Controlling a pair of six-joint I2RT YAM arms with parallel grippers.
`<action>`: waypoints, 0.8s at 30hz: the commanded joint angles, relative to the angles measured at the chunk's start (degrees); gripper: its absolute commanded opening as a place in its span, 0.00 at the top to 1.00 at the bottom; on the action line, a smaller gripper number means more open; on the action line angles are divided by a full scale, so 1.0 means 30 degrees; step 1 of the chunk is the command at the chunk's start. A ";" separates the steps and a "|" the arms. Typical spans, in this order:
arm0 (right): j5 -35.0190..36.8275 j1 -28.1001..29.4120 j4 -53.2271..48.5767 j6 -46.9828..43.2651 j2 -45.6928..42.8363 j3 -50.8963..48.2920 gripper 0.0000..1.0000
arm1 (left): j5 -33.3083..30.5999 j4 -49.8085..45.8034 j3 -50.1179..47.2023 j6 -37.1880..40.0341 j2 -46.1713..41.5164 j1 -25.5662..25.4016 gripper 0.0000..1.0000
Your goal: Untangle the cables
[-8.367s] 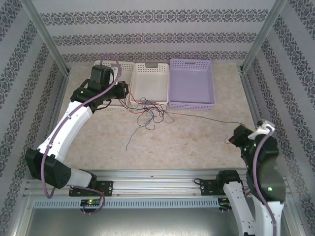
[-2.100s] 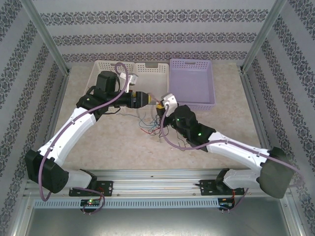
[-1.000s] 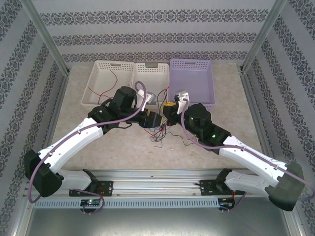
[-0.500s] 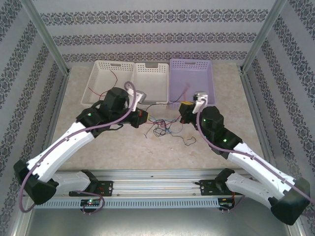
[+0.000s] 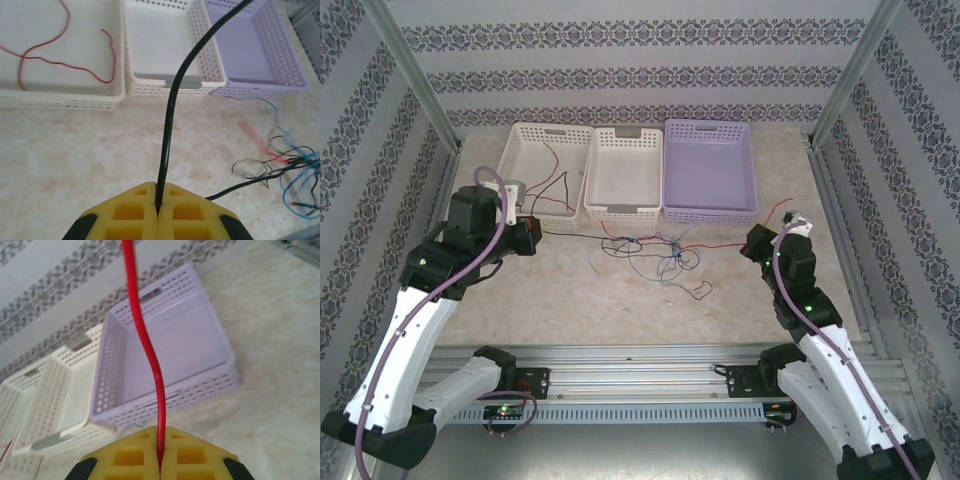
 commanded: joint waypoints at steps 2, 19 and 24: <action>0.0645 -0.2294 -0.2508 0.0184 -0.1029 -0.0482 1.00 | -0.2852 -0.1860 0.0164 -0.0313 -0.1042 0.0825 1.00; -0.0955 -0.4604 -0.2669 0.0063 -0.1573 -0.1352 1.00 | -0.5534 -0.1805 0.3740 -0.0738 -0.1404 0.1025 1.00; -0.2674 -0.4387 -0.1660 0.0559 -0.0644 -0.1589 1.00 | -0.2840 -0.0143 0.4069 -0.1448 -0.0297 0.1015 1.00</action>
